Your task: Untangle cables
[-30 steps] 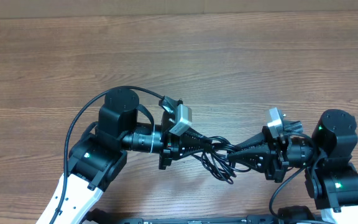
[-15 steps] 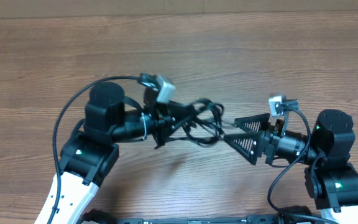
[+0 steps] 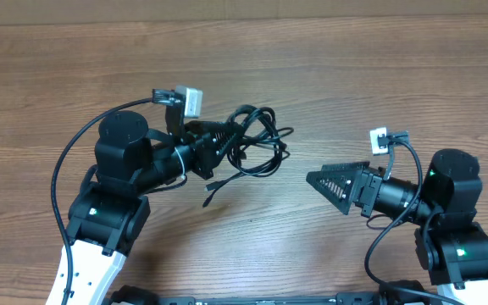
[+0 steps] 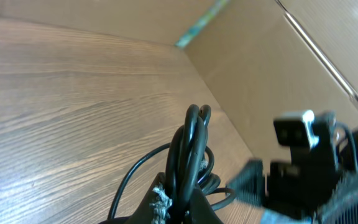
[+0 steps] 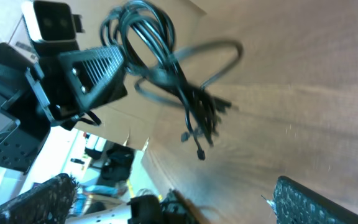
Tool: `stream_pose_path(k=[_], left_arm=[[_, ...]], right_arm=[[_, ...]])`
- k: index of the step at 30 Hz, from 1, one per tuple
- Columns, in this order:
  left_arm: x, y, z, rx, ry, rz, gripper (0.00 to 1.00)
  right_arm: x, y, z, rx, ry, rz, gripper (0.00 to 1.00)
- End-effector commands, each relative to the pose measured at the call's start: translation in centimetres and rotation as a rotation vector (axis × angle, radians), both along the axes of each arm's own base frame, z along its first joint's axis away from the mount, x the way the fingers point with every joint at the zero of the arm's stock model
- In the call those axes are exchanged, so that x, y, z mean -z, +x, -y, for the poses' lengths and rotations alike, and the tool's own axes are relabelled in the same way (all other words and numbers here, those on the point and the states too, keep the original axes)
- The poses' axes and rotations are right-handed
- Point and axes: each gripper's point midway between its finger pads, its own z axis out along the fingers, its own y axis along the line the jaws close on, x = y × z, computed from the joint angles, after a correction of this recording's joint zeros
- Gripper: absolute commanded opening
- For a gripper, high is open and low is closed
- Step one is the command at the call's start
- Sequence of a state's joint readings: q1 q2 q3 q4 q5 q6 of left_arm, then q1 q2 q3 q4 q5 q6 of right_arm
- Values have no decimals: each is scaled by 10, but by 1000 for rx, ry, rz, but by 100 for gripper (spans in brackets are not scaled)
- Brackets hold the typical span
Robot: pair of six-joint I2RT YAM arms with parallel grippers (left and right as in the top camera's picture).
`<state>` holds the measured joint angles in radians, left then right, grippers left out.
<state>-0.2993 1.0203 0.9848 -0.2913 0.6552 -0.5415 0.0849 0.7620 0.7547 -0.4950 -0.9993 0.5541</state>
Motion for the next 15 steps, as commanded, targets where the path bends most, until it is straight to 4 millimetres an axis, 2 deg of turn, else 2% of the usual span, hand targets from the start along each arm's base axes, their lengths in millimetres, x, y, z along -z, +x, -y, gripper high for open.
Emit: stream_pose_path(k=[1, 8, 15], left_arm=[[-16, 7, -10, -105, -69, -41, 4], [-21, 2, -4, -62, -97, -46, 4], [-23, -8, 3, -11, -157, -126, 4]], right_arm=[[-6, -6, -1, -11, 18, -33, 100], [-2, -9, -1, -11, 11, -57, 100], [3, 6, 8, 65, -61, 17, 100]])
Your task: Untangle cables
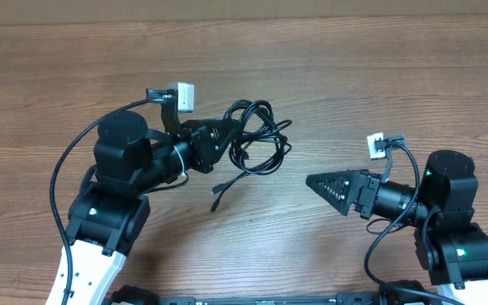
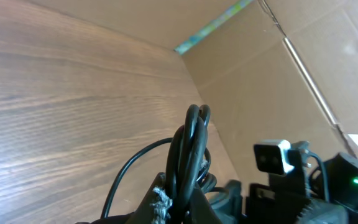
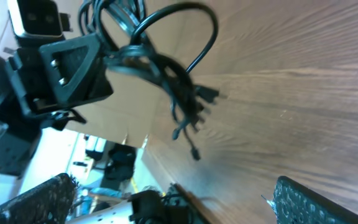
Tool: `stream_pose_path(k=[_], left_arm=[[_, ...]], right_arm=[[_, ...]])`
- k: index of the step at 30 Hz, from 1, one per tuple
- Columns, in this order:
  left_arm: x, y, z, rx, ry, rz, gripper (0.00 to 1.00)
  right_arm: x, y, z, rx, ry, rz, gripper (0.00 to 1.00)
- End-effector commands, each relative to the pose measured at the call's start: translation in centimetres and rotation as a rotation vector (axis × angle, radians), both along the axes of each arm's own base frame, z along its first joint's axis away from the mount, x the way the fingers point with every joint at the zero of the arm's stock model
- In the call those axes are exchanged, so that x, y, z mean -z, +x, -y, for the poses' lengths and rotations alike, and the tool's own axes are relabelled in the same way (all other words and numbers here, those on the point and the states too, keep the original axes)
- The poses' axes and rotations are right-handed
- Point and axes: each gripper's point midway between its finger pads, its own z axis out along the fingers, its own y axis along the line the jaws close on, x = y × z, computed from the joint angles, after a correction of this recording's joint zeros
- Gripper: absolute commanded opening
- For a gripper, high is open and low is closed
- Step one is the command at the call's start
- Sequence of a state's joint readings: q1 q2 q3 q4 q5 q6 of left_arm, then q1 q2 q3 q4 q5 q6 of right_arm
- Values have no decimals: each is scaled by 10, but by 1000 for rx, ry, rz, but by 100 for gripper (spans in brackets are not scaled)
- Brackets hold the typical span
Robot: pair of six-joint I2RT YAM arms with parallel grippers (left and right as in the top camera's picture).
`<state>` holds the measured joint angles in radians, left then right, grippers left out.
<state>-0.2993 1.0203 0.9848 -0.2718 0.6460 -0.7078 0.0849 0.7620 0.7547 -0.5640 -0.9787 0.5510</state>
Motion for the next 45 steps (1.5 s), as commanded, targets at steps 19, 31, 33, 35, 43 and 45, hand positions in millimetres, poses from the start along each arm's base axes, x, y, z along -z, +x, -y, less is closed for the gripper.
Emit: stream_pose_path(k=[19, 31, 33, 35, 43, 45], left_arm=[[-20, -33, 31, 74, -210, -261, 4], [-20, -44, 44, 119, -210, -272, 4], [-20, -44, 43, 114, -209, -271, 4], [-20, -42, 43, 107, -208, -269, 4], [-16, -29, 34, 21, -197, -261, 4], [-16, -24, 31, -7, -200, -256, 4]], right_arm=[[-20, 44, 27, 193, -206, 339, 86], [-14, 47, 31, 203, -261, 364, 82], [-10, 46, 33, 202, -279, 357, 82], [-2, 46, 36, 219, -300, 320, 92], [14, 39, 38, 192, -342, 277, 92], [15, 38, 37, 183, -351, 288, 91]])
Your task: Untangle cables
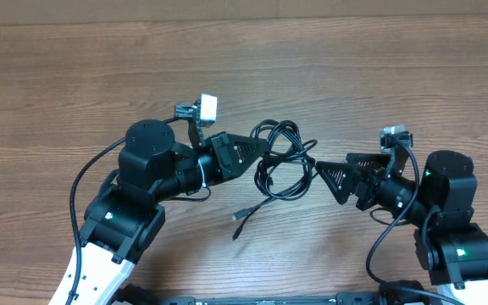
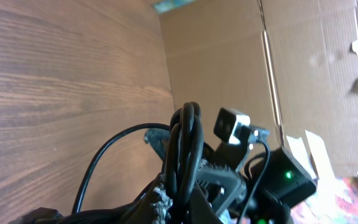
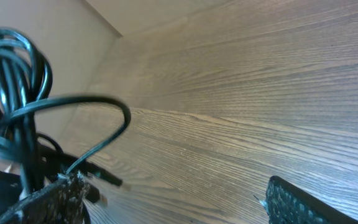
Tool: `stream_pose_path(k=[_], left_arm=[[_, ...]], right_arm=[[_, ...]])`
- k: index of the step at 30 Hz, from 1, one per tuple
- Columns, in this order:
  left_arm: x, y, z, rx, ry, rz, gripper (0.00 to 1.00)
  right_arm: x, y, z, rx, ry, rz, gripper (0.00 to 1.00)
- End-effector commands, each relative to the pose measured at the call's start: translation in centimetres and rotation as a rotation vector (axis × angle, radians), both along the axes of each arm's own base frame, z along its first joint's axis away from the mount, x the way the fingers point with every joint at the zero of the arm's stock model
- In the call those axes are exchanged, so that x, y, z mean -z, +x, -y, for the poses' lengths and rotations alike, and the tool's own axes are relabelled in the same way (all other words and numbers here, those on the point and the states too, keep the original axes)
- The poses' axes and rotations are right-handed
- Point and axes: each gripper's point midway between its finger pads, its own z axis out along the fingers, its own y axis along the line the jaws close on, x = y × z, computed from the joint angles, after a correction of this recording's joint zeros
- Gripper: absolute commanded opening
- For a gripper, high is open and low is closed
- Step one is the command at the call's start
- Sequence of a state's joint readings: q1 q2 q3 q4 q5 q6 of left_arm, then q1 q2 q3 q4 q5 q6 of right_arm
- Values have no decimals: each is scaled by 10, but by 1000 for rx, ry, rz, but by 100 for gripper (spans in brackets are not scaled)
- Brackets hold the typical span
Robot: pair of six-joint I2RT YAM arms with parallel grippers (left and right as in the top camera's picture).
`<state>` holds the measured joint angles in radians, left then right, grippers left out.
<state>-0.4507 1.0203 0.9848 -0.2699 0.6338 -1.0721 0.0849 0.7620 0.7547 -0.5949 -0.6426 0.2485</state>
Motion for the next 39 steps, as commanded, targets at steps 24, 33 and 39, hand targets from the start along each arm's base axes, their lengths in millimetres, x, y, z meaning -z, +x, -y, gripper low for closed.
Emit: stream_pose_path(k=[24, 33, 39], left_arm=[[-24, -18, 16, 59, -53, 43, 4], [-27, -35, 29, 140, -59, 60, 4], [-26, -41, 34, 167, -54, 72, 4]], right_arm=[[-34, 8, -3, -65, -59, 227, 91], [-37, 12, -1, -42, -70, 250, 86], [-44, 15, -1, -41, -67, 285, 84]])
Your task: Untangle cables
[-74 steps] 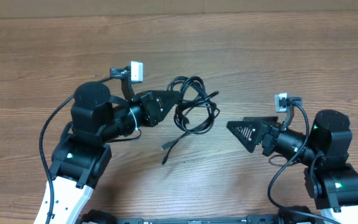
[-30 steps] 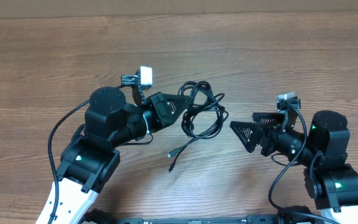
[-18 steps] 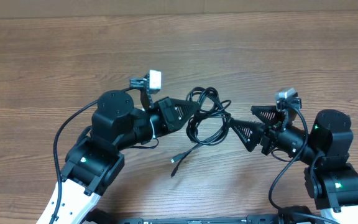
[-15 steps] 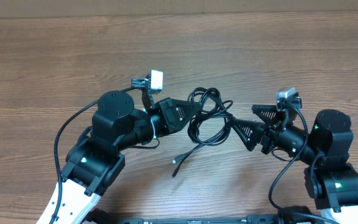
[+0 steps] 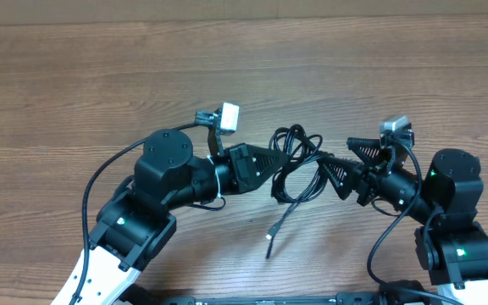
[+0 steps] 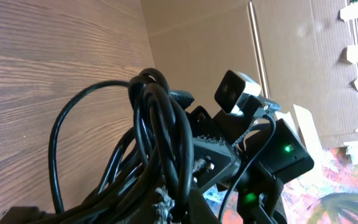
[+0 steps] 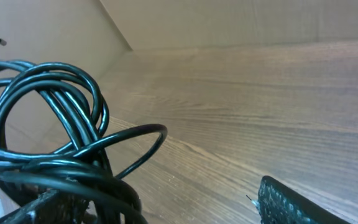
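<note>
A tangled bundle of black cables hangs above the wooden table, and my left gripper is shut on it. In the left wrist view the loops rise out of the left gripper. One loose plug end dangles below the bundle. My right gripper stands open, its tips at the bundle's right edge. In the right wrist view the coils fill the left side and cover the left finger. The right gripper has its right pad well apart from them.
Cardboard walls stand behind the table's far edge. Each arm carries a small white wrist camera, the right arm's camera close to the bundle. Bare wood lies to the left, right and back of the arms.
My left gripper has carried the bundle further right and the dangling plug moved with it. The coils now reach my open right gripper's tips, over its left finger; before they lay just short of it.
At first my left gripper held the bundle left of centre, with my open right gripper far off to the right. It then stood much the same. Later both arms were closer together at mid-table. Now the bundle touches the right gripper's open jaws.
</note>
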Tool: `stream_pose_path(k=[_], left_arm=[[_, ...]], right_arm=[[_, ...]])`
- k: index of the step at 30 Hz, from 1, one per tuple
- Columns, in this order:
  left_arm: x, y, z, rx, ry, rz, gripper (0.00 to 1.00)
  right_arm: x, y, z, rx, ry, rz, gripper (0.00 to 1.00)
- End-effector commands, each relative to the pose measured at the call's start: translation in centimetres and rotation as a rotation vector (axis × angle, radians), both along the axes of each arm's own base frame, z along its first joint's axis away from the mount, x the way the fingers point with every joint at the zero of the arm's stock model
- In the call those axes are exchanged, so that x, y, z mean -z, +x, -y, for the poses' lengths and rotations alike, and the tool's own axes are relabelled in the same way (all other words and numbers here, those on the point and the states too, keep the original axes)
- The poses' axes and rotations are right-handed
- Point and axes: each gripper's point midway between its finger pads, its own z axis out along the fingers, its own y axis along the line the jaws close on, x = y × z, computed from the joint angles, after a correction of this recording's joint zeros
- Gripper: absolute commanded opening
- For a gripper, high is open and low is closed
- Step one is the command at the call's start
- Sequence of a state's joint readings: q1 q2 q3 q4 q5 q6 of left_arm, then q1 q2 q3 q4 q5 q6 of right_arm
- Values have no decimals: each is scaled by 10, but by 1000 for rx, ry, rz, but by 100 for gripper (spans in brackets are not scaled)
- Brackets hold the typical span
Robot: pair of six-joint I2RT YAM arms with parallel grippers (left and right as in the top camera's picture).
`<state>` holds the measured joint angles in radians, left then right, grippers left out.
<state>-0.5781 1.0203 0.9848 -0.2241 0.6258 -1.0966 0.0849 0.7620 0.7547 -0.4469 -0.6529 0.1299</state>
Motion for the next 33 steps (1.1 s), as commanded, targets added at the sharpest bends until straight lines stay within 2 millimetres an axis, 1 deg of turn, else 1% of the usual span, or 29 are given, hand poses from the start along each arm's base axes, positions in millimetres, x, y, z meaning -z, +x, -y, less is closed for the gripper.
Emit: stream_pose_path(k=[1, 8, 12, 13, 14, 18, 23, 25, 27, 30, 31, 33], left_arm=[[-17, -13, 3, 53, -26, 52, 4], [-13, -16, 11, 80, -21, 41, 4], [-8, -18, 19, 101, -13, 29, 4], [-6, -18, 20, 103, -11, 25, 4], [-6, -18, 20, 104, -10, 23, 4], [-7, -18, 20, 103, -12, 27, 4], [-13, -17, 21, 108, -30, 51, 4], [-14, -14, 18, 100, -33, 55, 4], [-14, -10, 14, 90, -33, 59, 4], [-14, -3, 8, 71, -26, 69, 4], [-13, -1, 5, 63, -25, 68, 4], [-11, 4, 0, 44, -19, 60, 4]], right_arm=[[-18, 2, 2, 10, -5, 64, 84], [-26, 4, 0, 3, 5, 99, 84], [-32, -3, -8, -62, 28, 123, 84], [-33, -5, -10, -82, 30, 128, 82], [-34, -8, -13, -107, 26, 139, 77], [-34, -18, -20, -187, 14, 167, 65], [-30, -19, -21, -190, 16, 148, 50], [-30, -20, -21, -192, 17, 145, 40], [-31, -23, -23, -212, 25, 146, 27], [-33, -28, -27, -249, 40, 145, 11], [-34, -31, -29, -270, 48, 145, 7], [-35, -37, -32, -306, 63, 145, 4]])
